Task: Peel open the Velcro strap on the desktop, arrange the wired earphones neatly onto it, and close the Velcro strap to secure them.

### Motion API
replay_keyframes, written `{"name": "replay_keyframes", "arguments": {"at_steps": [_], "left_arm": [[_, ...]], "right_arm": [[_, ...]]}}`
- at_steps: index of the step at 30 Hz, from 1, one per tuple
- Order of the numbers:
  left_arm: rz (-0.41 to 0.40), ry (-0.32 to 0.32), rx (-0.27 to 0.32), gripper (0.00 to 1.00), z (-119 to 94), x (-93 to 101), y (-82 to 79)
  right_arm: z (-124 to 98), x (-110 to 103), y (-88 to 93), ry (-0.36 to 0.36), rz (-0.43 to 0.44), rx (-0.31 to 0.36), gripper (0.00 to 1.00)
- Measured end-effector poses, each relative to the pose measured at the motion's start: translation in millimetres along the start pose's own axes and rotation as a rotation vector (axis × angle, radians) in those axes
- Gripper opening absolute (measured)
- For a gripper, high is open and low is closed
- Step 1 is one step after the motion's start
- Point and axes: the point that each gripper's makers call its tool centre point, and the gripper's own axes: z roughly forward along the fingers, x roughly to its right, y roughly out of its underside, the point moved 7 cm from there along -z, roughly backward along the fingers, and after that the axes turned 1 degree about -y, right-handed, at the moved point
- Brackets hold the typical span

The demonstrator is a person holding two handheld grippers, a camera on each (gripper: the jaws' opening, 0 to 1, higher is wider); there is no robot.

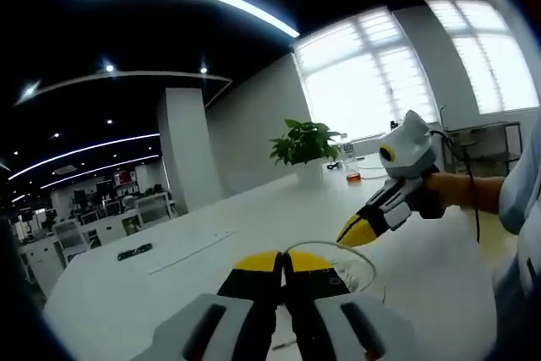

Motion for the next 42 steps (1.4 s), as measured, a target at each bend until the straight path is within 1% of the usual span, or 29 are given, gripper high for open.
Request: {"name": "replay_keyframes", "arguments": {"at_steps": [1,3,7,13,19,25,33,39,42], "left_arm": [[0.008,0.001,-0.009,0.06,2.5,0.8,0.7],[0.022,0.001,-0.027,0.06,5.9,1.4,2.7],[0.031,0.004,-0.047,0.06,11.8,2.2,3.6],[0.075,0.008,-0.087,0.06,23.1,7.7,5.5],[0.092,0.01,-0.115,0.06,31.1,10.3,8.9],[0.103,-0.001,-0.131,0.06,34.6,7.8,10.6],[0.108,-0.004,-0.149,0.06,37.7,6.9,14.8],[0.112,0.002,-0.15,0.06,38.0,7.5,15.2],[0.118,0.014,-0.155,0.06,37.4,8.3,16.4]], "right_arm": [[1.3,-8.1,-3.7,-0.034,-0.001,0.011,0.06],[2.1,-17.0,-8.9,-0.08,0.011,0.026,0.06],[1.9,-34.5,-18.3,-0.154,0.016,0.046,0.06],[-0.6,-47.8,-24.8,-0.199,-0.003,0.062,0.07],[0.1,-50.8,-23.9,-0.212,-0.013,0.06,0.08],[0.1,-52.0,-23.2,-0.217,-0.018,0.06,0.08],[8.3,-50.0,-22.1,-0.216,-0.019,0.038,0.08],[13.3,-46.8,-19.7,-0.181,-0.073,0.009,0.07],[13.3,-43.7,-18.1,-0.167,-0.073,0.005,0.06]]}}
